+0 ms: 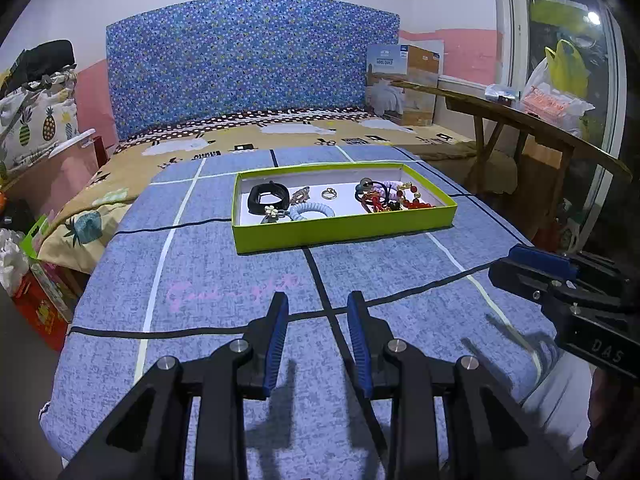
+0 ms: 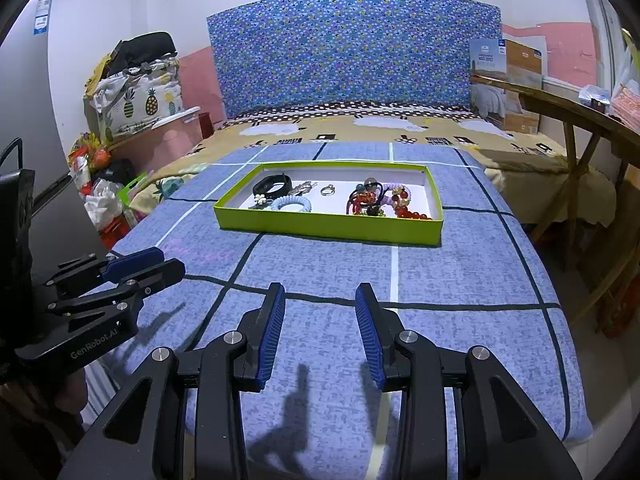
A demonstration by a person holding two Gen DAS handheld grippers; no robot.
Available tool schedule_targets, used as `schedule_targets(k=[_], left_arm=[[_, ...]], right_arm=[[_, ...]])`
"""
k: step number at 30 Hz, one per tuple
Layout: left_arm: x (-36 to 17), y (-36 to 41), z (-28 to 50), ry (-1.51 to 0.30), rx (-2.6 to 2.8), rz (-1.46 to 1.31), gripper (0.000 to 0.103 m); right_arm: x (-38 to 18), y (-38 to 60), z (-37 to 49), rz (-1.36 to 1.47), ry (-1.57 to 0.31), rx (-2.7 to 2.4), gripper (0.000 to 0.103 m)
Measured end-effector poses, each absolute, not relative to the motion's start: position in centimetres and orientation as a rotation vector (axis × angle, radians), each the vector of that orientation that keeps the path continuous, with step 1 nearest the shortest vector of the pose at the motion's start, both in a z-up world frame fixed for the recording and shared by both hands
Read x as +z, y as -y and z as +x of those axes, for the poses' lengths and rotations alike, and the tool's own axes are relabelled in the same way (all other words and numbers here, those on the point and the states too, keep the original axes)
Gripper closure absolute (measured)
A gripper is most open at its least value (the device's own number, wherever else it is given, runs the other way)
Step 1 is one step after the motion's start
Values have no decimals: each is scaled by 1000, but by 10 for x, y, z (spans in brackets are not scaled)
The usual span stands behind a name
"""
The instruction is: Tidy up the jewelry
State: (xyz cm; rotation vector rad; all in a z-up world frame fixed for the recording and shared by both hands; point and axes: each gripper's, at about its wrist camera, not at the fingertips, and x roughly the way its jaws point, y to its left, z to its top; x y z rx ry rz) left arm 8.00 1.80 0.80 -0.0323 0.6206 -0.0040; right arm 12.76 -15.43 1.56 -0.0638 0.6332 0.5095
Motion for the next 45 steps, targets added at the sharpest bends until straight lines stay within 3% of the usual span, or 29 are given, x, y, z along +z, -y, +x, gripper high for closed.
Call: schedule_targets(k=[45], left_arm=[[14, -14, 73, -538, 43, -11, 71]], right_arm=[[17, 149, 125, -85, -592, 513, 65]])
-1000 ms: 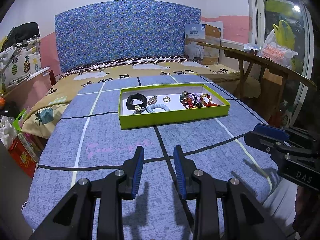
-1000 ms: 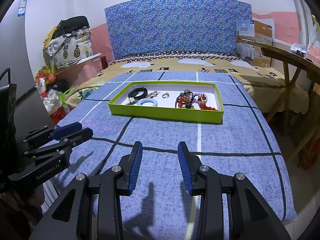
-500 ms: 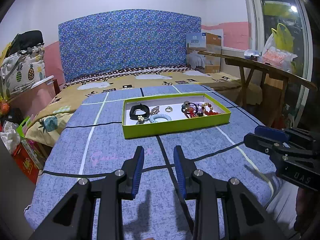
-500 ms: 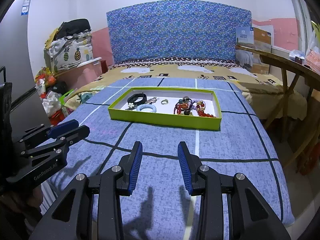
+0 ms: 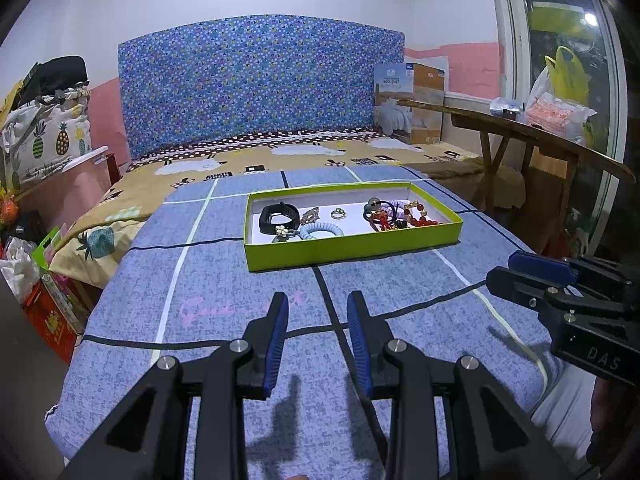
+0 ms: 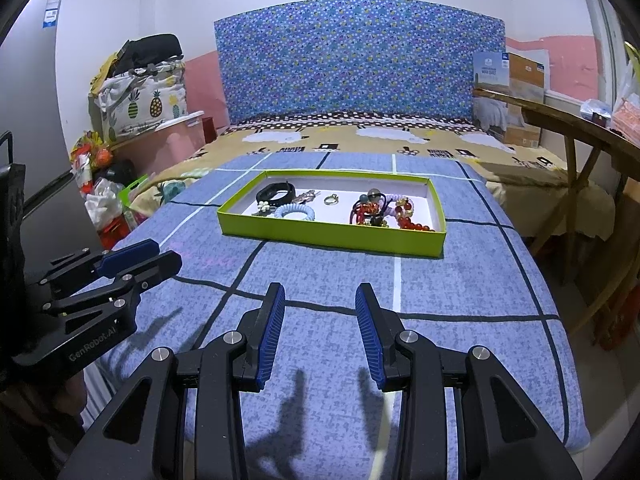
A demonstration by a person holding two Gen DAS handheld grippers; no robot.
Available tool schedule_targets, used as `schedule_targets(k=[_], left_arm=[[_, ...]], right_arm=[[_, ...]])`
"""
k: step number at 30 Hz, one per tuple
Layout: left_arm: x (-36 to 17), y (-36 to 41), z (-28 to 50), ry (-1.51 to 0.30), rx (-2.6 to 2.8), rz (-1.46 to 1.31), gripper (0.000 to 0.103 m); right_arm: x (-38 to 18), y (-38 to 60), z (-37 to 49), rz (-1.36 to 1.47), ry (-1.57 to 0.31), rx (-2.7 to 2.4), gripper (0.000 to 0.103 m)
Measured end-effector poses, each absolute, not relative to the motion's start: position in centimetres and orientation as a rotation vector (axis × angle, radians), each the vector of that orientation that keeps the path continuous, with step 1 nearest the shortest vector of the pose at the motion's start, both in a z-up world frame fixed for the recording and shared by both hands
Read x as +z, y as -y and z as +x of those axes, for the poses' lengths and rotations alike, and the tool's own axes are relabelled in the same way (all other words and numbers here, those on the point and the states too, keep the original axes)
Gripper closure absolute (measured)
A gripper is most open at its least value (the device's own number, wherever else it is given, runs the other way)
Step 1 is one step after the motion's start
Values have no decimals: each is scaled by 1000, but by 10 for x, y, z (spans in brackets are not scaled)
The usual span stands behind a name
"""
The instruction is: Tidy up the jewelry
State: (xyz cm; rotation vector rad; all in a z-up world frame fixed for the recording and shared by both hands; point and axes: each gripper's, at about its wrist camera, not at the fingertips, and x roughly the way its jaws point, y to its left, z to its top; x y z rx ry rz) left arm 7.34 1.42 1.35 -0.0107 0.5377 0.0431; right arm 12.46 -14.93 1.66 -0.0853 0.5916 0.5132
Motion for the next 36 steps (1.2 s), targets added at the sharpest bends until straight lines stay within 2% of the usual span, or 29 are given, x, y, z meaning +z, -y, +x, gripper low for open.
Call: schedule_targets(k=[36], left_arm=[[3, -11, 72, -566, 36, -14, 71]], right_arm=[[13, 150, 125, -86, -601, 515, 65]])
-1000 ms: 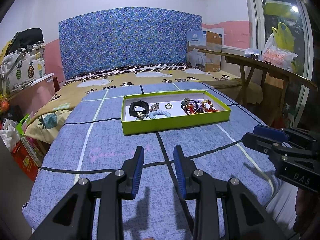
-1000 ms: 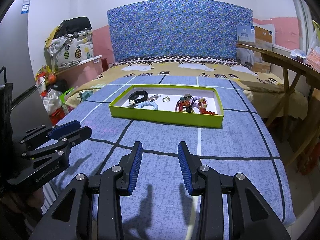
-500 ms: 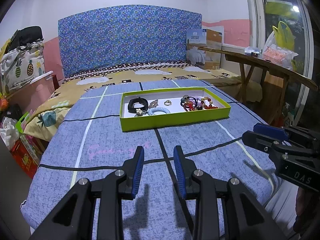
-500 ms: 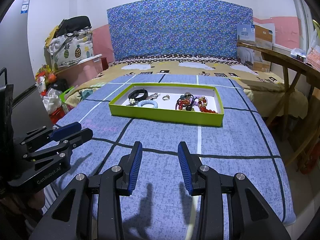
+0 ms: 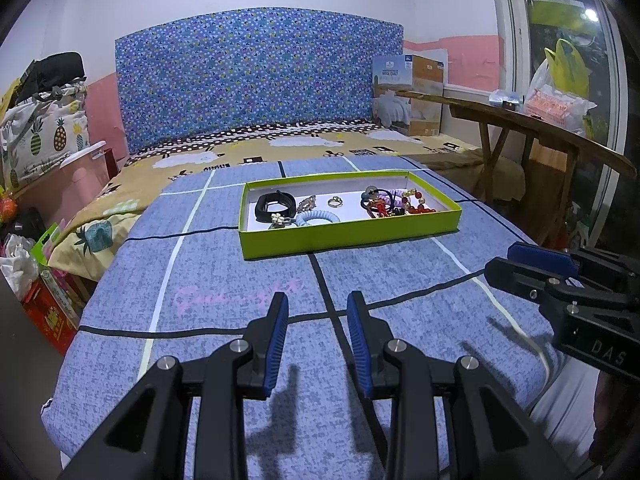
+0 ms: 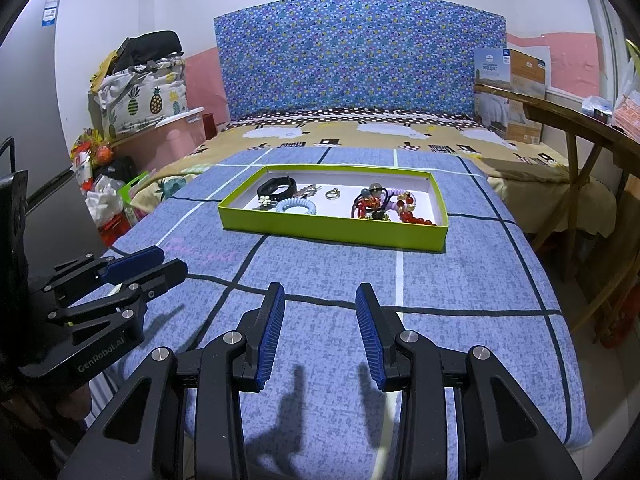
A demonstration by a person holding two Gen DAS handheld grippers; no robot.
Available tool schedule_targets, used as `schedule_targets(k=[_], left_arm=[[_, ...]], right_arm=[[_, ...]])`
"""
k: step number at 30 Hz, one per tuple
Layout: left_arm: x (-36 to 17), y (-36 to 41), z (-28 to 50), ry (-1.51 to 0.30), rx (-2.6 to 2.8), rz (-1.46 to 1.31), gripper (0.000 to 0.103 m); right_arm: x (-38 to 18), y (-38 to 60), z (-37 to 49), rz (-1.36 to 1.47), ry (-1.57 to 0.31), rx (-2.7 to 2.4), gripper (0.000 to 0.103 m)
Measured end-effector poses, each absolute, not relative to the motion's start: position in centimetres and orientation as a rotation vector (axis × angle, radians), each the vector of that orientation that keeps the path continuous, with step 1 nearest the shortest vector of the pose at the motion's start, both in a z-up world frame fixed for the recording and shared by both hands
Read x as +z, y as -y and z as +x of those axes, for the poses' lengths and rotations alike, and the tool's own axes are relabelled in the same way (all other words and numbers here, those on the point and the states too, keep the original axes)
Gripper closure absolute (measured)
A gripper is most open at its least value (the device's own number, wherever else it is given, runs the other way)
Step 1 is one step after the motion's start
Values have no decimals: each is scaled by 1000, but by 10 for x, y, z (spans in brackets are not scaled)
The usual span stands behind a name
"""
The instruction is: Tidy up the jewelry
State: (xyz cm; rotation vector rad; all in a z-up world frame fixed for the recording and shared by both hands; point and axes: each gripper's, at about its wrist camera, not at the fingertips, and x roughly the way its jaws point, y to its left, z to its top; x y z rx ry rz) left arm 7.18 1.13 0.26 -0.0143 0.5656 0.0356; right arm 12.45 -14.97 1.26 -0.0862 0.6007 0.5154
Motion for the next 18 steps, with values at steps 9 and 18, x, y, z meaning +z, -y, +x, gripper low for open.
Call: schedule_targets(k=[9, 18], left_arm=[[0, -10, 72, -571, 38, -8, 71], [0, -11, 73, -578, 16, -32, 71]], right_arm=[[9, 151, 123, -87, -604, 515, 65], [7, 151, 122, -88, -607, 512, 65]])
